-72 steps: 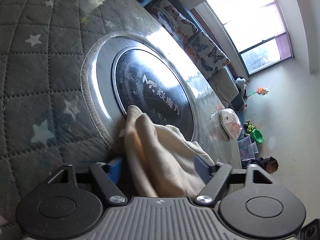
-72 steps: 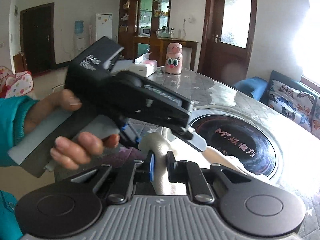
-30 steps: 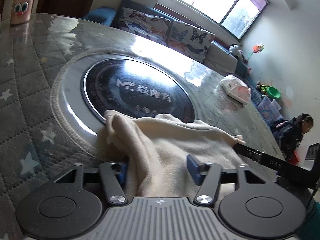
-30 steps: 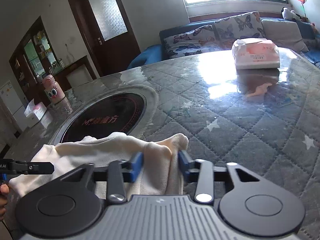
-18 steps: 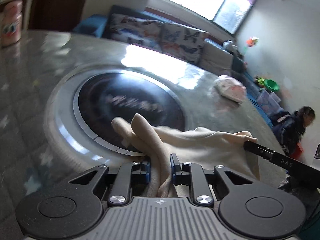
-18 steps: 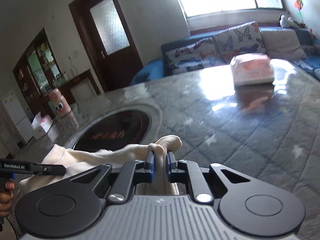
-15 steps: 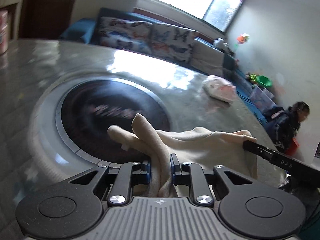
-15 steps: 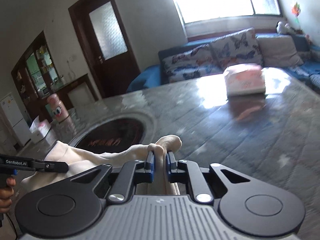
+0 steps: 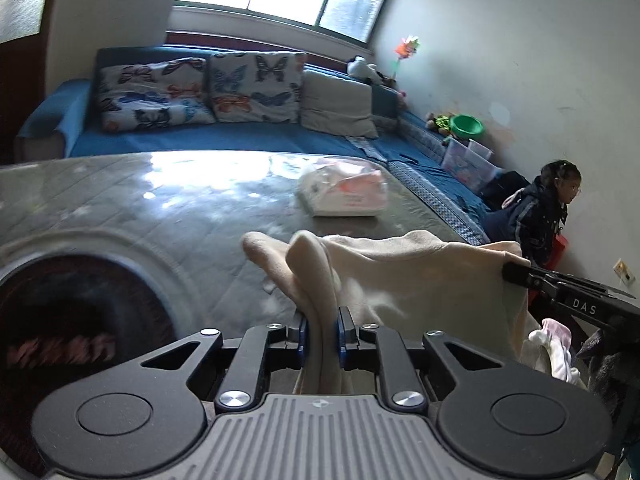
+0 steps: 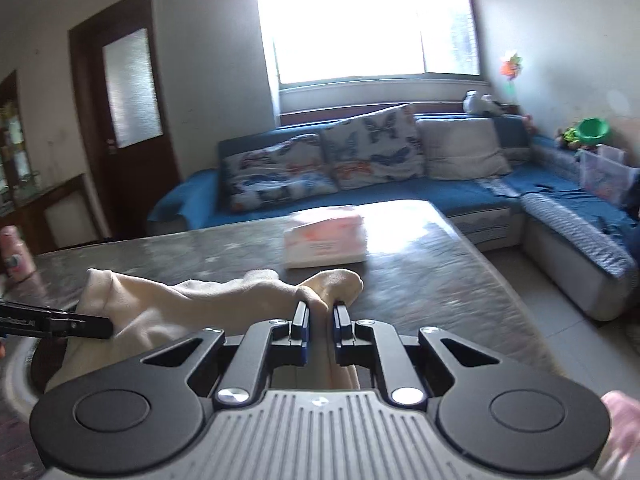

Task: Fold clothes

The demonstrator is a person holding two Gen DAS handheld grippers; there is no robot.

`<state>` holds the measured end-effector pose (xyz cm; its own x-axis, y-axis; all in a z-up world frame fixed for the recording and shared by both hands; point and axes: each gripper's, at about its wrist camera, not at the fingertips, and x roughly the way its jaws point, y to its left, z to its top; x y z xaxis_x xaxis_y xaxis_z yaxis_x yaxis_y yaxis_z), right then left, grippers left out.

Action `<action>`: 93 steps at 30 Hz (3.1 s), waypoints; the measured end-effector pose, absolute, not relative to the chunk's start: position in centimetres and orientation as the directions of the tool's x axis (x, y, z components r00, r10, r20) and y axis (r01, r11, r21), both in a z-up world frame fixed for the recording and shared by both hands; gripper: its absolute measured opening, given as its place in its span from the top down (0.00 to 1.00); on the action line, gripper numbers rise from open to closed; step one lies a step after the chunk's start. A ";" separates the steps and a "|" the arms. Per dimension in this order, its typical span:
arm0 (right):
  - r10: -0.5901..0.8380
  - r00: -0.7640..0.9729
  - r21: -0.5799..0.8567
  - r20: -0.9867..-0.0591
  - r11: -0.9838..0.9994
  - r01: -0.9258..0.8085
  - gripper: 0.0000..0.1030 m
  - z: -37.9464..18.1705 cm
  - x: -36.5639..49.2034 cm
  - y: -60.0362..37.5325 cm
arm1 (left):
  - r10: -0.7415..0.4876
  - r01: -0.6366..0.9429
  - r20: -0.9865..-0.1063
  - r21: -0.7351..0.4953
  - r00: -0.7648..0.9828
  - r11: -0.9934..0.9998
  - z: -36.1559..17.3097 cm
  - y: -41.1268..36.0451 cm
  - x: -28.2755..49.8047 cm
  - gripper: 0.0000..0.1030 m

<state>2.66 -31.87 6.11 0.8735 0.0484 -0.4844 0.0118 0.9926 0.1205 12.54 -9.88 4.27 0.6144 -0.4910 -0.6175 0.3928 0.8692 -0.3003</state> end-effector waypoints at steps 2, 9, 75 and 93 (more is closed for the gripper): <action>0.018 0.867 0.106 -0.498 0.994 0.040 0.90 5.9 3.4 -33.1 | -0.502 0.414 -0.618 -0.293 0.606 0.862 4.3 -11.5 13.7 0.85; -0.056 0.823 0.080 -0.565 0.989 0.122 0.90 3.3 5.6 -35.7 | -0.483 0.423 -0.655 -0.264 0.581 0.867 2.6 -14.1 15.8 0.87; 0.025 0.815 0.010 -0.578 1.000 -0.024 0.00 -1.0 -1.8 -24.5 | -0.268 0.349 -0.737 -0.047 0.621 0.936 -1.9 -10.9 8.6 0.00; 0.044 0.802 0.017 -0.595 0.999 -0.042 0.00 -1.9 -1.7 -23.6 | -0.347 0.446 -0.644 -0.010 0.682 0.895 -3.8 -9.8 6.6 0.00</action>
<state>-1.70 -23.61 -1.92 0.8023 0.0438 -0.5953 -0.0417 0.9990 0.0172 6.64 -9.84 -3.76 0.6815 -0.3468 -0.6444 0.4457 0.8951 -0.0104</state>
